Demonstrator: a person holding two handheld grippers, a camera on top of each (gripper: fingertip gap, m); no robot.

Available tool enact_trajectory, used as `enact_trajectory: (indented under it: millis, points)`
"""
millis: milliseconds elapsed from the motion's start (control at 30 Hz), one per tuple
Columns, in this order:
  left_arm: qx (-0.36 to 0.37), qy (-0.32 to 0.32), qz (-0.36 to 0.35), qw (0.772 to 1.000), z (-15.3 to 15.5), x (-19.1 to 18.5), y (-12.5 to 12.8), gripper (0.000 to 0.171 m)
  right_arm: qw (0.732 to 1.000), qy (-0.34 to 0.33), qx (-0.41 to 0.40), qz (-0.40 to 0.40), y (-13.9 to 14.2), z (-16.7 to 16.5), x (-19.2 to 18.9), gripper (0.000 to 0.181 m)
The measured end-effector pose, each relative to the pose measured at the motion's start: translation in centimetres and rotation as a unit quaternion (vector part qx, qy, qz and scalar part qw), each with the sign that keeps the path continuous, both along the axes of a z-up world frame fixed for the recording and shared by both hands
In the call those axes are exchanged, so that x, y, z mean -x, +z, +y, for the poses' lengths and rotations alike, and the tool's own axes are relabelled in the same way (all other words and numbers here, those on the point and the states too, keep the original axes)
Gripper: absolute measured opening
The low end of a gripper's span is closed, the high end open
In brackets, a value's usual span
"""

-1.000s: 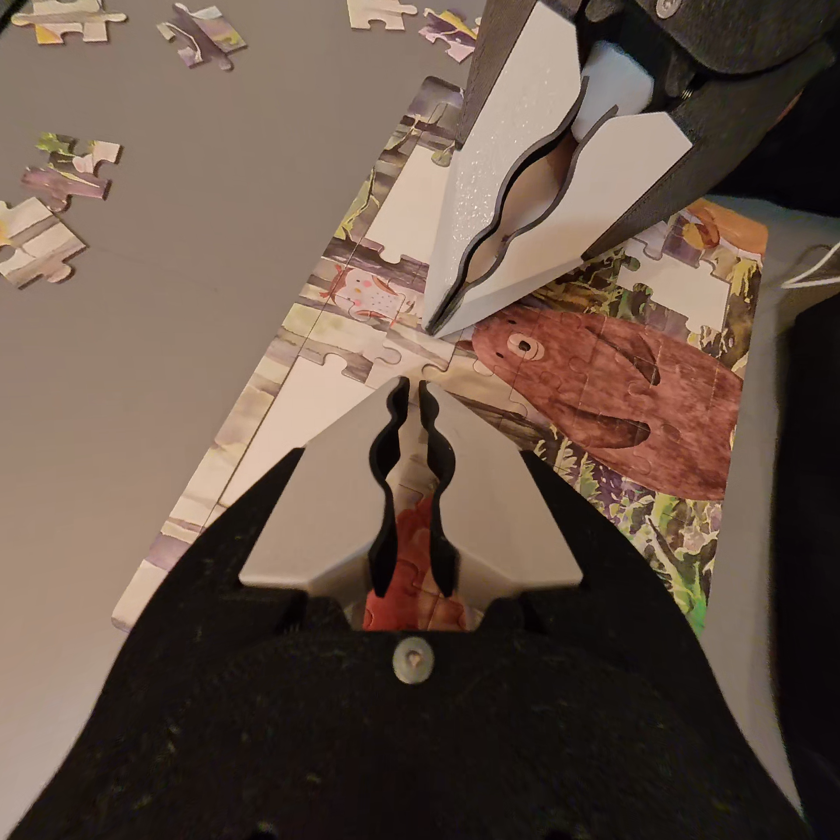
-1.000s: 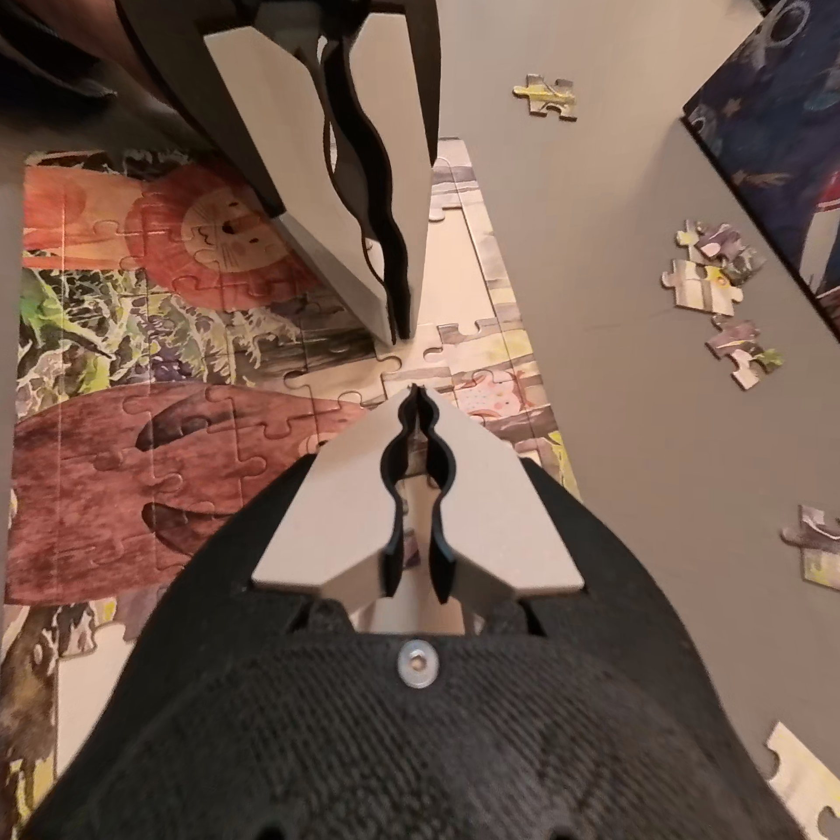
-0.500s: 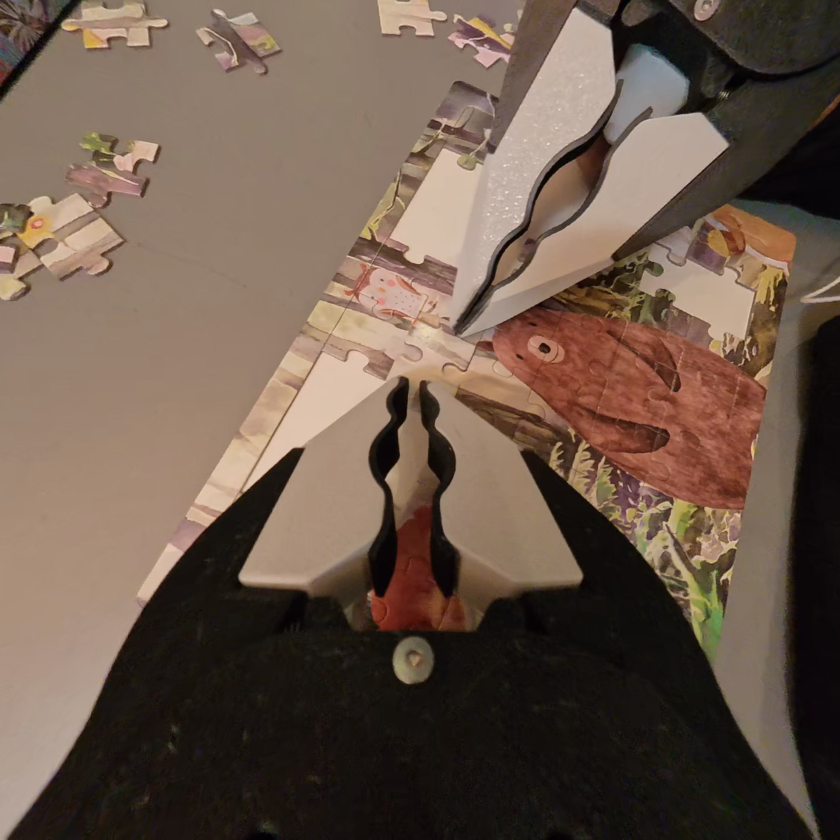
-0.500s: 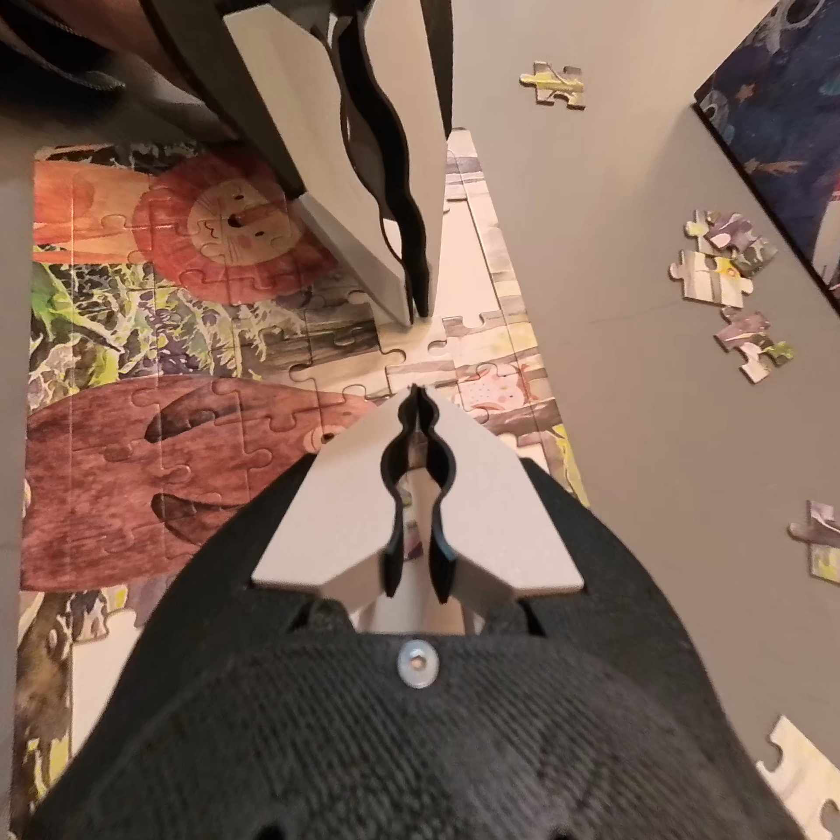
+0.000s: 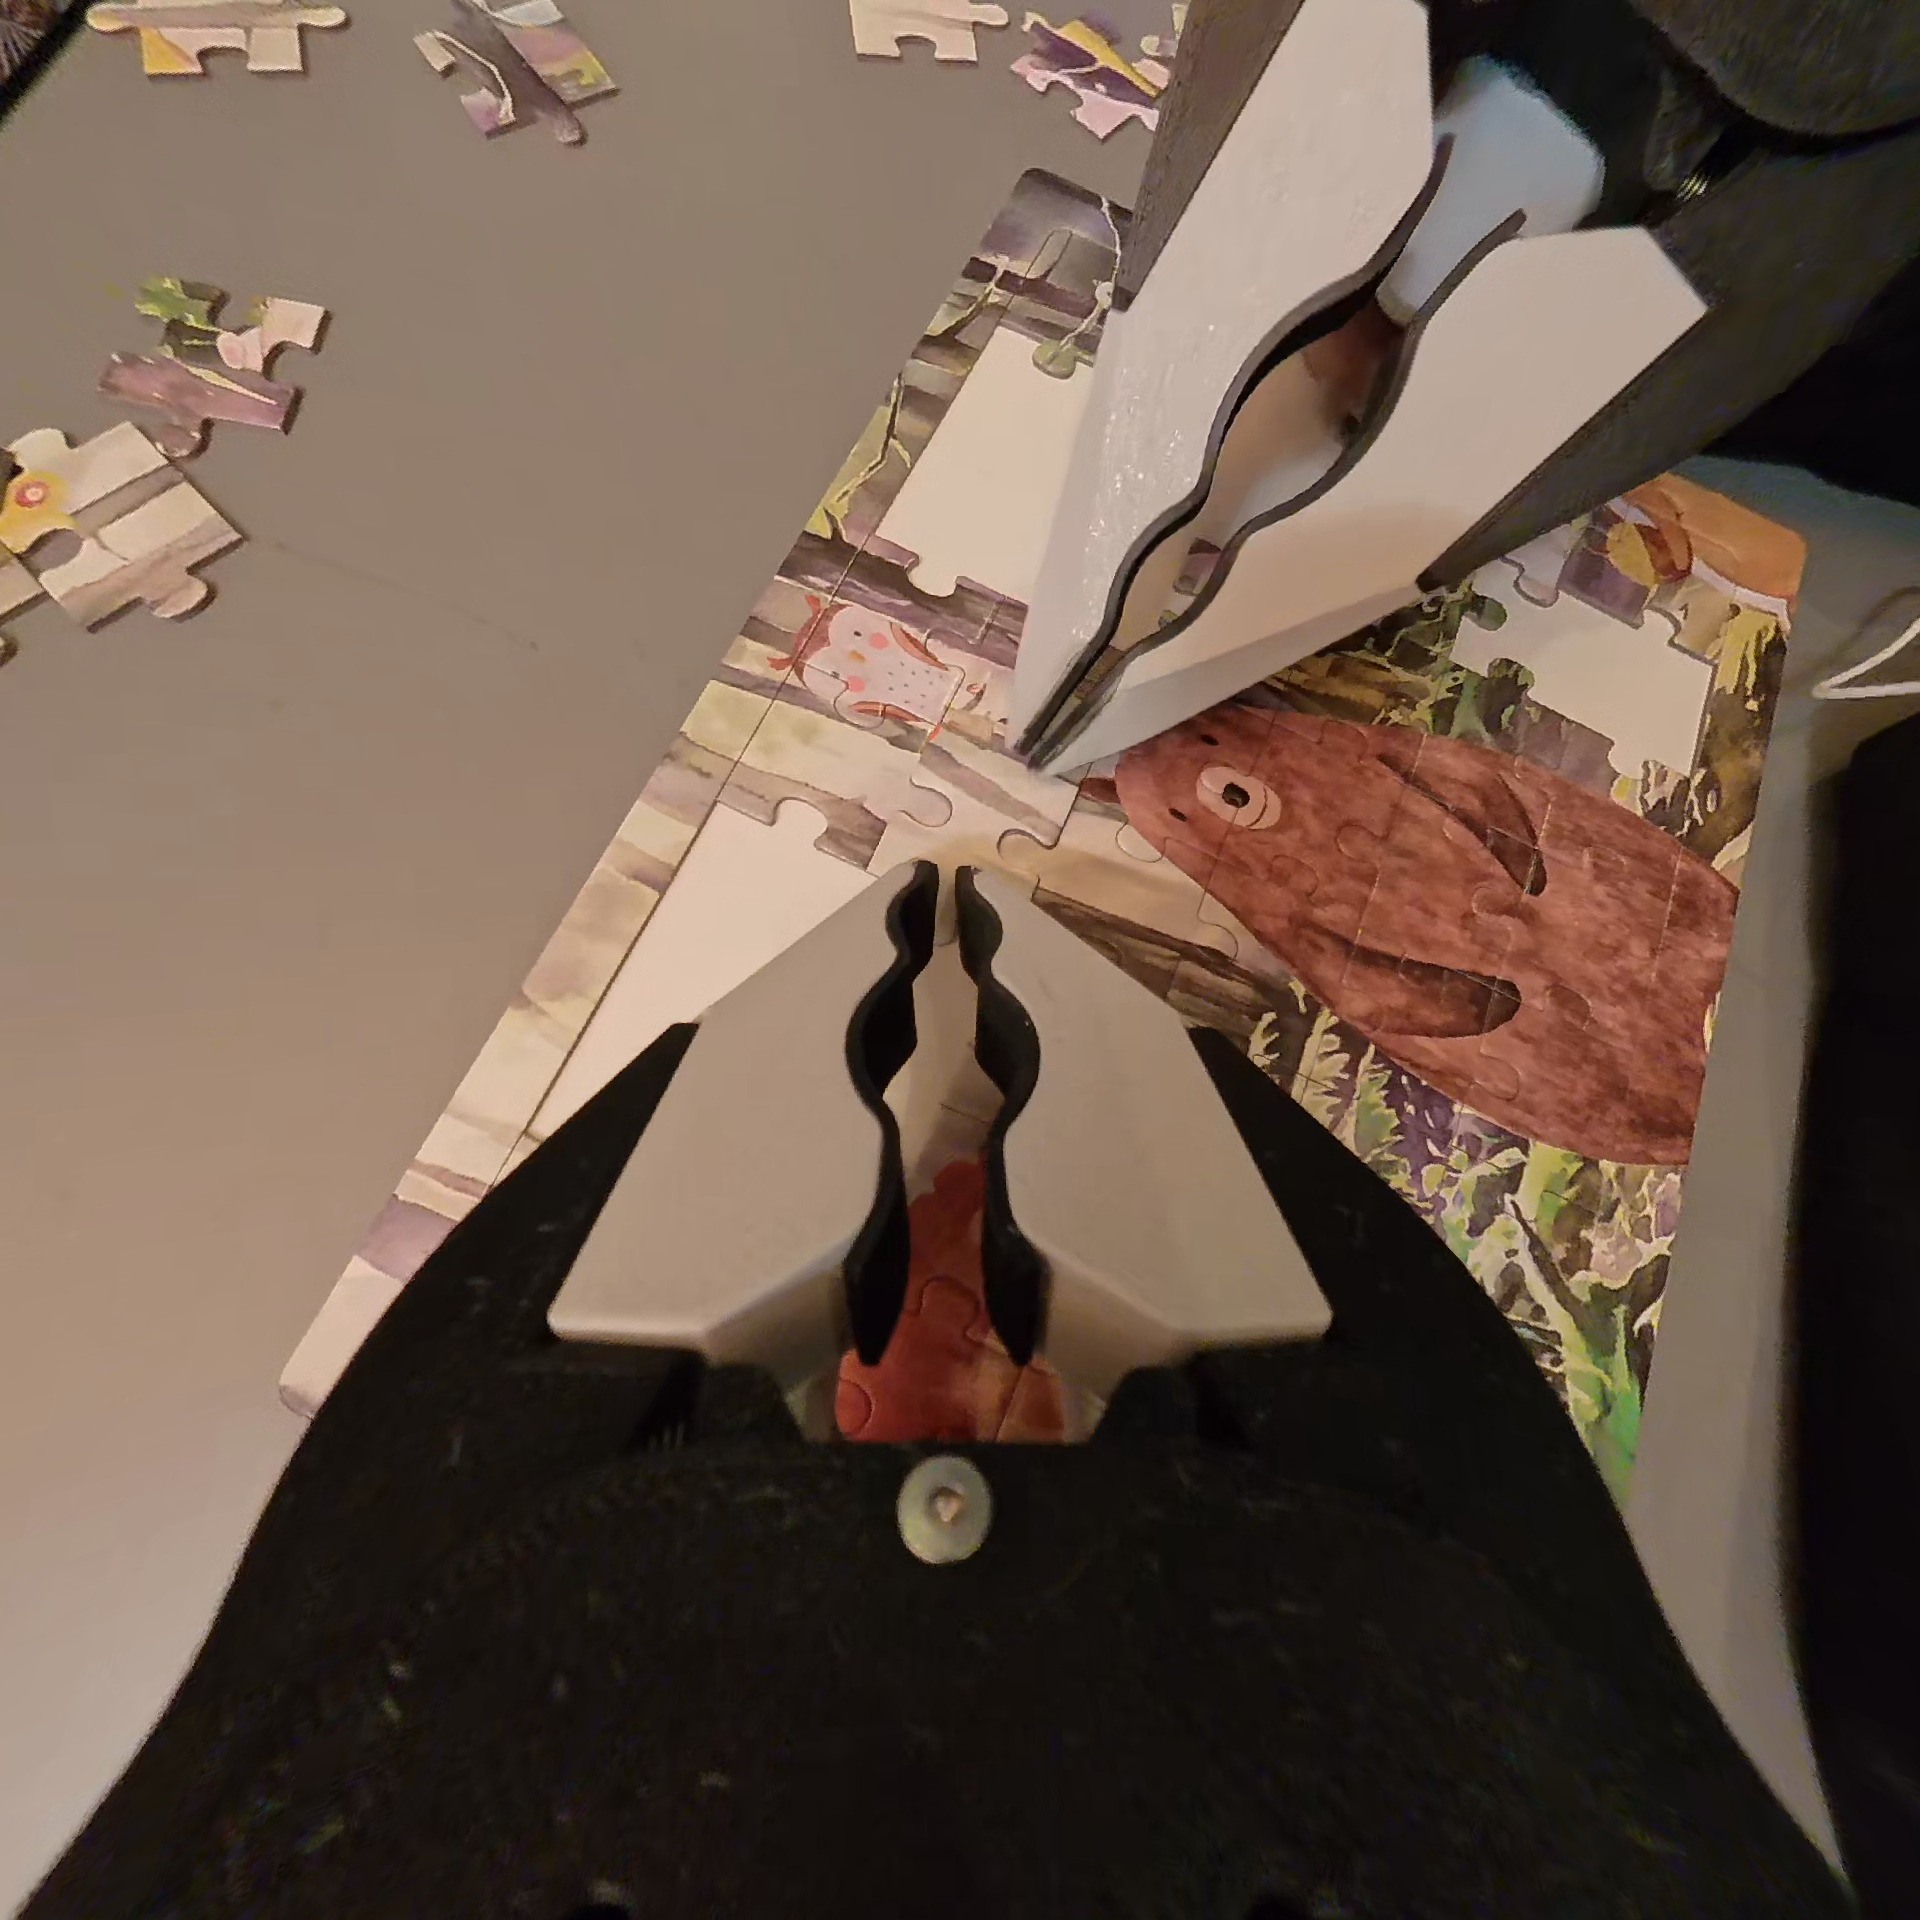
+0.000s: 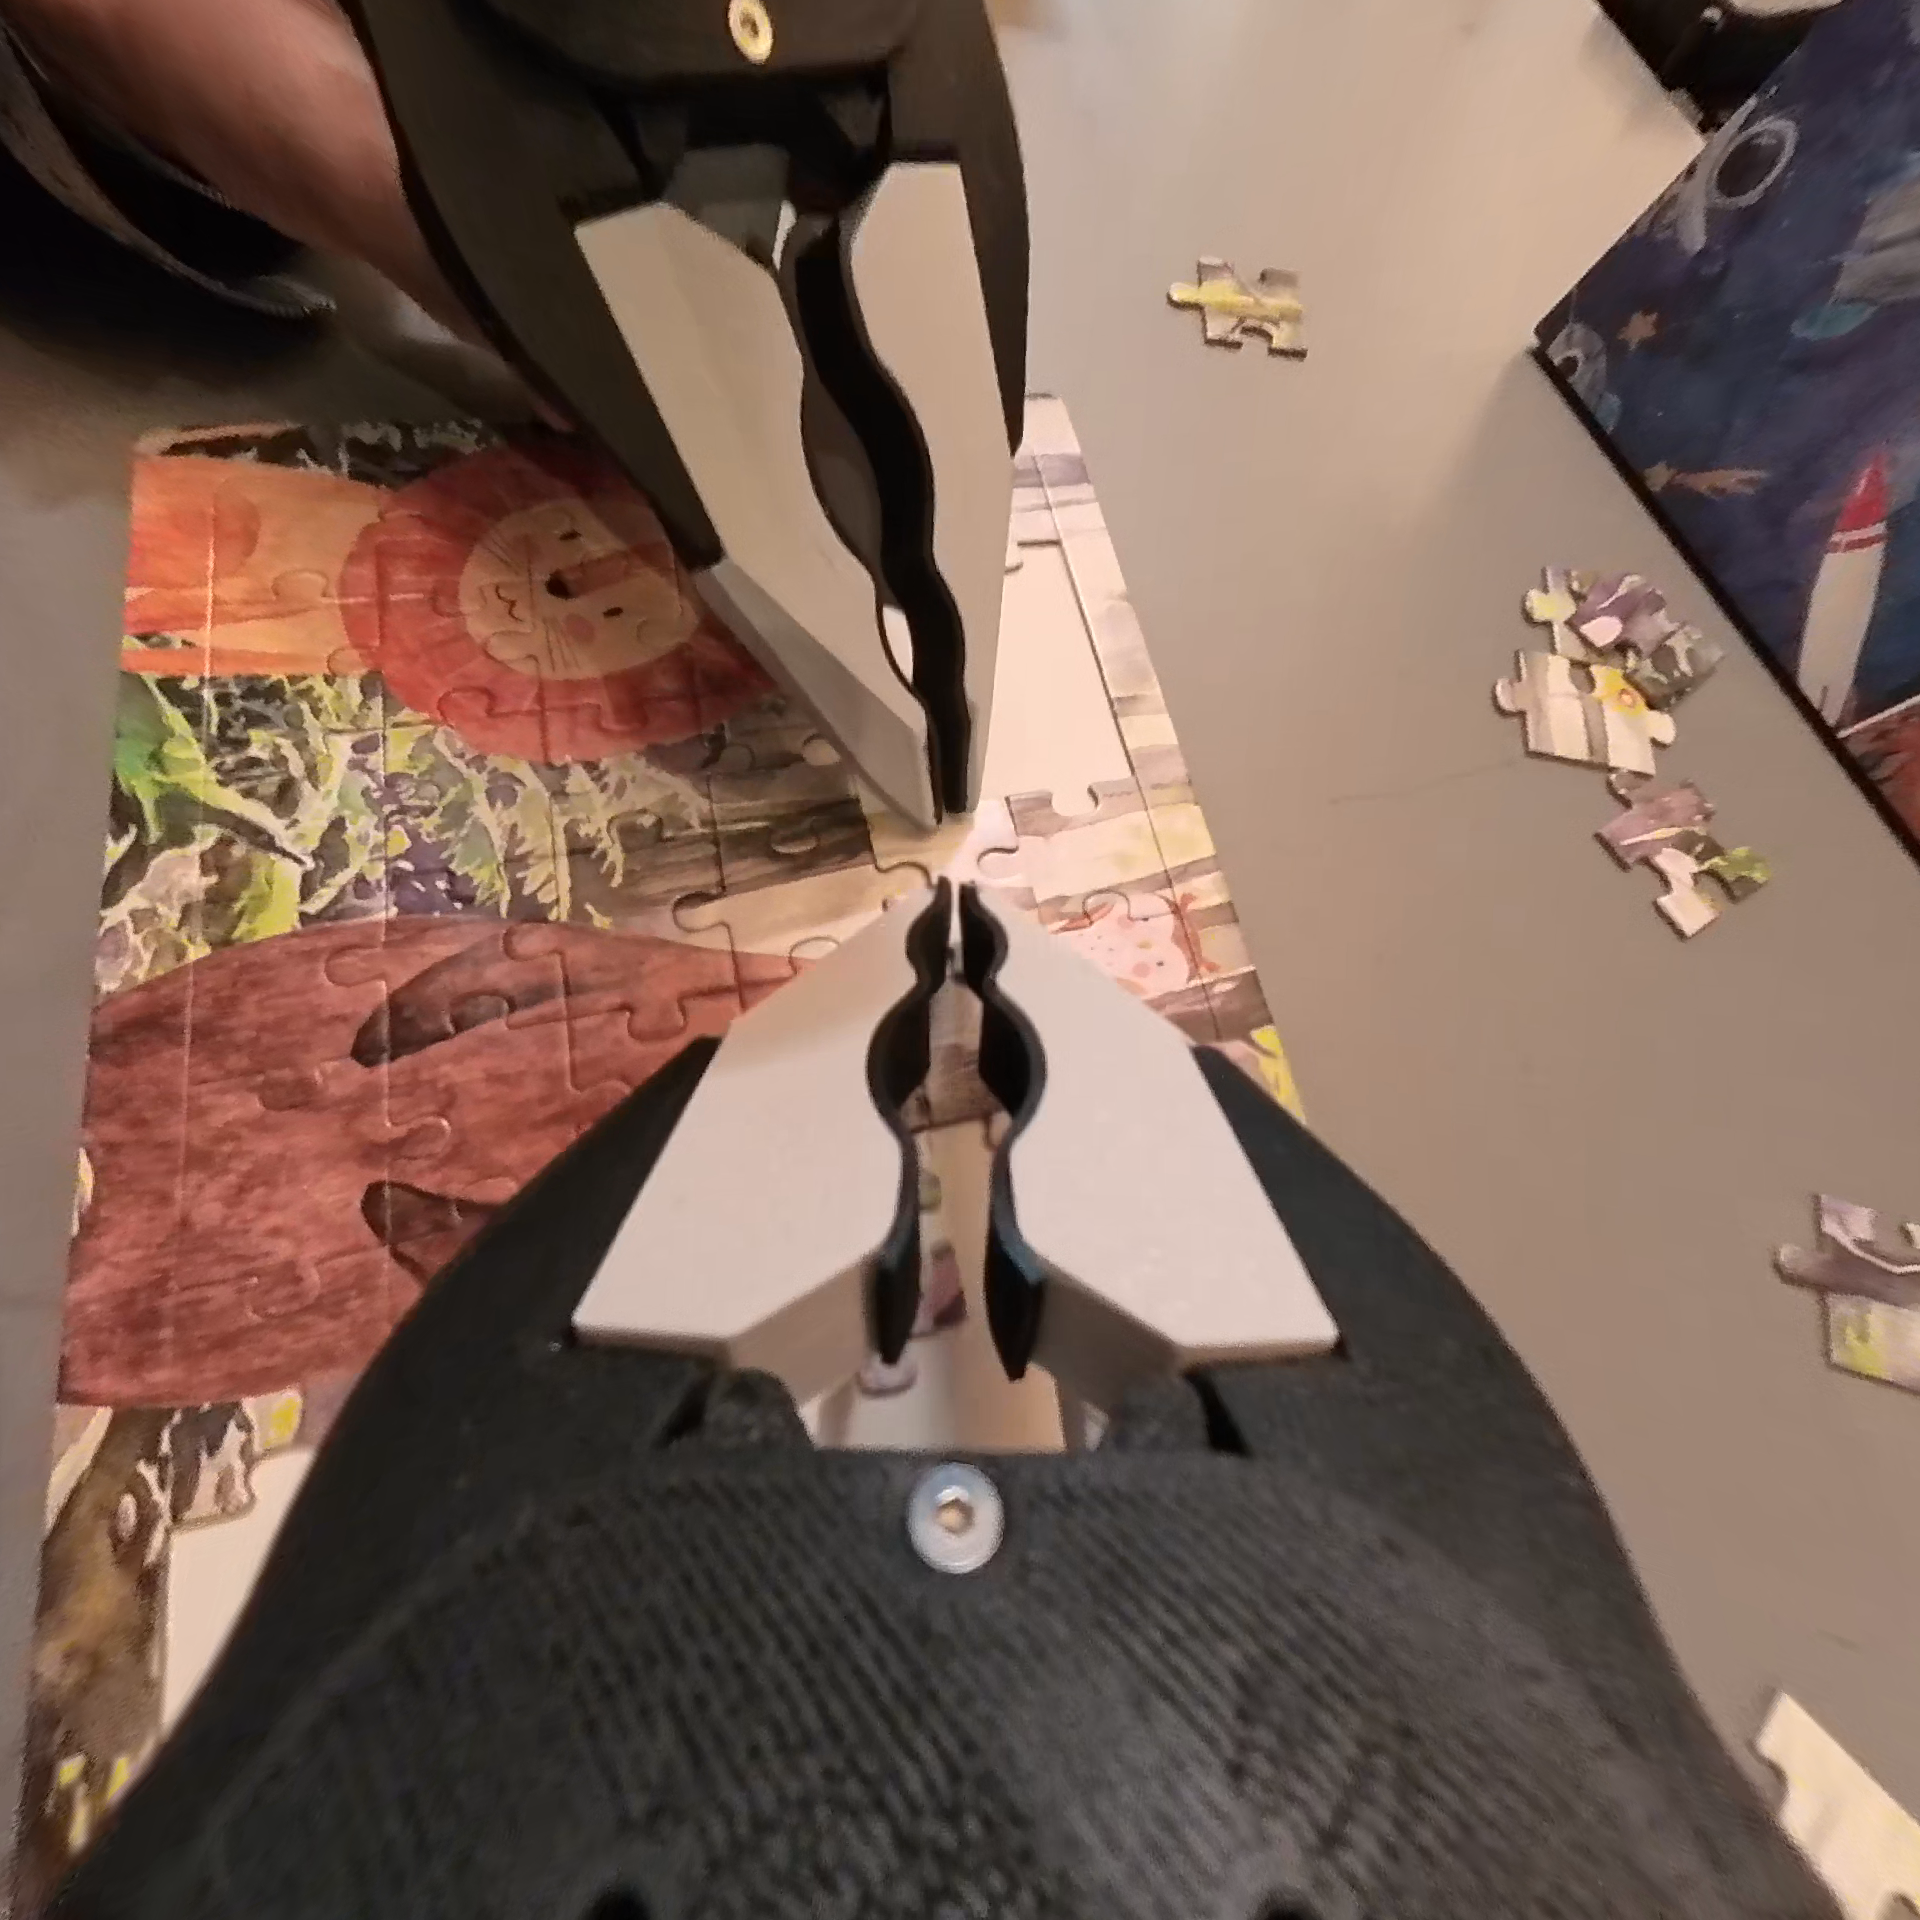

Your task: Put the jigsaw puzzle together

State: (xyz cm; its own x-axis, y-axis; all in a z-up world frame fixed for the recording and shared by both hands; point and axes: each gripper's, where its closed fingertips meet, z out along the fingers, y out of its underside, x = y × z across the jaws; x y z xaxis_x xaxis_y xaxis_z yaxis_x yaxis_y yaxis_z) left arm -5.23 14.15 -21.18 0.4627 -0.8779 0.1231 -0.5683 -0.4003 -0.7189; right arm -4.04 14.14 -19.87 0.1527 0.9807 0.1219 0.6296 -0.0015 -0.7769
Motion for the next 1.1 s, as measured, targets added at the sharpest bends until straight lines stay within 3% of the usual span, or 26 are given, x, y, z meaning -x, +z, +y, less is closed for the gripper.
enact_trajectory:
  millis: [300,767,967,1100]
  points:
    - [0.006,-0.001,-0.004,1.000,0.0,-0.1,0.0,0.002,0.999,-0.025,0.014,-0.020,-0.9,0.5,0.3,0.000]
    - [0.005,-0.007,-0.002,1.000,-0.2,-0.4,0.0,0.002,0.992,-0.061,0.112,-0.001,-1.0,0.5,-0.1,0.000]
    - [0.012,-0.009,-0.006,1.000,-0.3,-0.7,0.1,0.002,0.973,-0.097,0.208,0.014,-1.0,0.5,-0.1,0.000]
    - [0.005,-0.008,-0.003,1.000,-0.3,-0.7,0.1,0.003,0.974,-0.101,0.201,0.008,-0.9,0.6,-0.4,0.000]
